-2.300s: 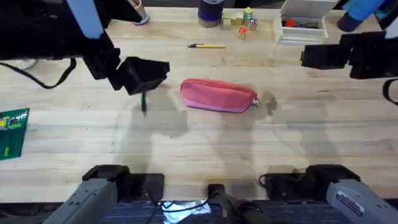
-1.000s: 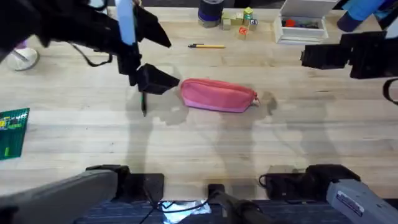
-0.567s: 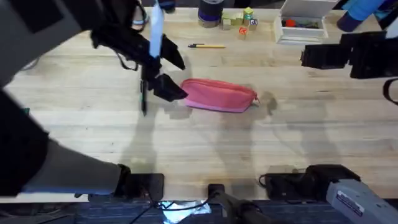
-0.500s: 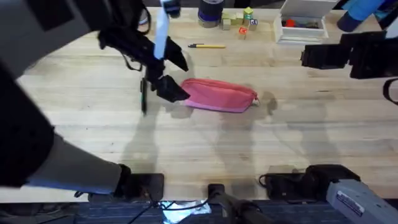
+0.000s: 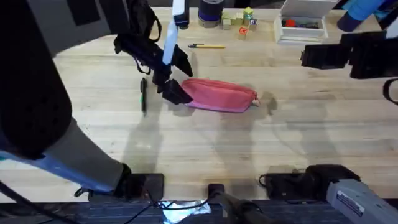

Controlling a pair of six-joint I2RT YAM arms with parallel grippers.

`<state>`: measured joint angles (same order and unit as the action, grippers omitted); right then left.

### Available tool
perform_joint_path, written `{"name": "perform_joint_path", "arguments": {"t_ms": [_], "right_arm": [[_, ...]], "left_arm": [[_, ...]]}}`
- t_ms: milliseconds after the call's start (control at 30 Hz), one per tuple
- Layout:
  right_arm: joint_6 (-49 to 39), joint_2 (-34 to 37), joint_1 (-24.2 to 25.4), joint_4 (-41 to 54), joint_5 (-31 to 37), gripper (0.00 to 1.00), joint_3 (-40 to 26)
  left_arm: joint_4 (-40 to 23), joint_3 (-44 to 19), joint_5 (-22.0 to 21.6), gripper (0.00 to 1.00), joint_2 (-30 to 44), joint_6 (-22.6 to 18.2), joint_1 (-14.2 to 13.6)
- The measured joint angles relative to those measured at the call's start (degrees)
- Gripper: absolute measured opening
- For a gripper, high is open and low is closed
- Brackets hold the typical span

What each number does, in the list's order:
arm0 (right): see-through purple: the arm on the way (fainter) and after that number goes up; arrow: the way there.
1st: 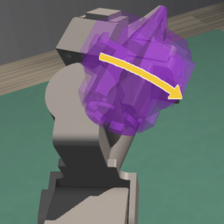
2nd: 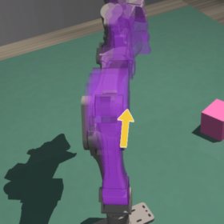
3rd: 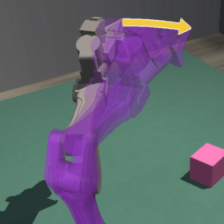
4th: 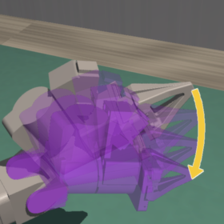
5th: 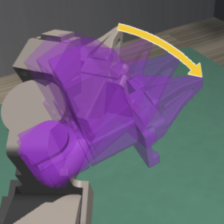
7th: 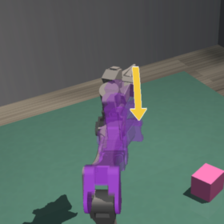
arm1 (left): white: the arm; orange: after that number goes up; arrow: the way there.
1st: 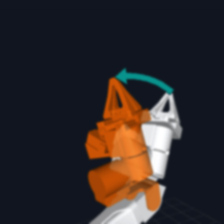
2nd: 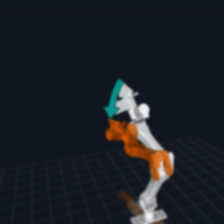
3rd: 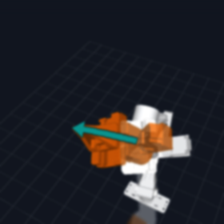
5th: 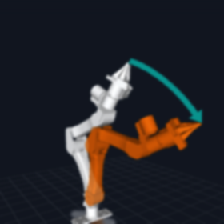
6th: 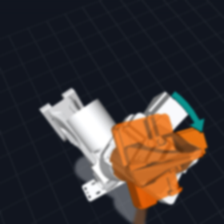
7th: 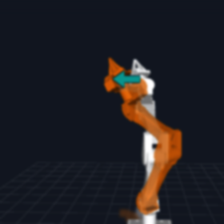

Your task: Unzip the bag, pick up the pens from the table one at a time and place them inside, then zip the bag closed.

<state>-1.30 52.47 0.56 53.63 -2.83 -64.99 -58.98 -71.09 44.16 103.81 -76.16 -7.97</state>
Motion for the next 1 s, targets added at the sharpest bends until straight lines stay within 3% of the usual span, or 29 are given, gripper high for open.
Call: {"name": "perform_joint_path", "arguments": {"t_ms": [133, 233, 567, 1000], "right_arm": [[0.00, 0.00, 0.00, 0.00, 0.00, 0.996, 0.00], [0.00, 0.00, 0.00, 0.00, 0.00, 0.996, 0.00], [0.00, 0.00, 0.00, 0.00, 0.00, 0.996, 0.00], [0.00, 0.00, 0.00, 2.80, 0.00, 0.996, -0.04]], "left_arm": [[0.25, 0.00, 0.02, 0.983, 0.00, 0.02, 0.00], [0.57, -0.02, 0.46, 0.876, 0.00, -0.11, 0.00], [0.79, -0.02, 1.31, 0.065, 0.00, -0.40, -0.15], [0.81, -0.02, 1.27, 0.043, 0.00, -0.39, -0.26]]}}
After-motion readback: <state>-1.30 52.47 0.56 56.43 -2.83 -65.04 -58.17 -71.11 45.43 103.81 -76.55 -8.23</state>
